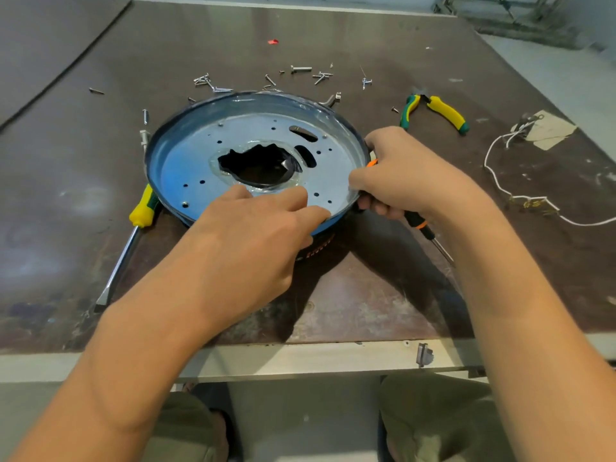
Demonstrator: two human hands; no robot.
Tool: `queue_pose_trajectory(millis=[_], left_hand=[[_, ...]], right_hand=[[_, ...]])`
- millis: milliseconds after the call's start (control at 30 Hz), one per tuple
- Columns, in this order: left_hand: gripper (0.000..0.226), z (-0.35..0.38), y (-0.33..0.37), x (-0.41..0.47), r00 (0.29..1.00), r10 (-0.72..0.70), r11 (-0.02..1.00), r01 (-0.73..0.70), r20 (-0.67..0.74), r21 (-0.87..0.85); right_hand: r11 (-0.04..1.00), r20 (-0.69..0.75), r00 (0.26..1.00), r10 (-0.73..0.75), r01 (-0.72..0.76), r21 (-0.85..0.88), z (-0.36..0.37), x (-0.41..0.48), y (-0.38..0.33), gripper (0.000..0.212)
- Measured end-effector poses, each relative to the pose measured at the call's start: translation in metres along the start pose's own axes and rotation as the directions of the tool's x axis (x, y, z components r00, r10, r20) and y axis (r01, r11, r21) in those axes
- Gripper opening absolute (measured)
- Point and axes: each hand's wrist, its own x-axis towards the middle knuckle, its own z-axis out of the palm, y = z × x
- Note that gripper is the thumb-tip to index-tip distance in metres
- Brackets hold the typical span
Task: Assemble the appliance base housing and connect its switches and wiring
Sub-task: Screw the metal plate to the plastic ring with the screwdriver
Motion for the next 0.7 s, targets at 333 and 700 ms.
queue_pose_trajectory(millis=[333, 700], left_hand=[[0.033, -0.003, 0.012, 0.005, 0.997, -0.024, 0.988, 0.035, 0.077, -0.152], [0.044, -0.006, -0.005, 0.022, 0.967, -0.166, 0.873, 0.235, 0.192, -0.427]], right_hand=[[0.999, 0.056, 0.998, 0.008, -0.006, -0.040, -0.002, 0.003, 0.008, 0.023], [0.998, 0.087, 0.996, -0.036, 0.030, 0.063, 0.002, 0.003, 0.015, 0.019]])
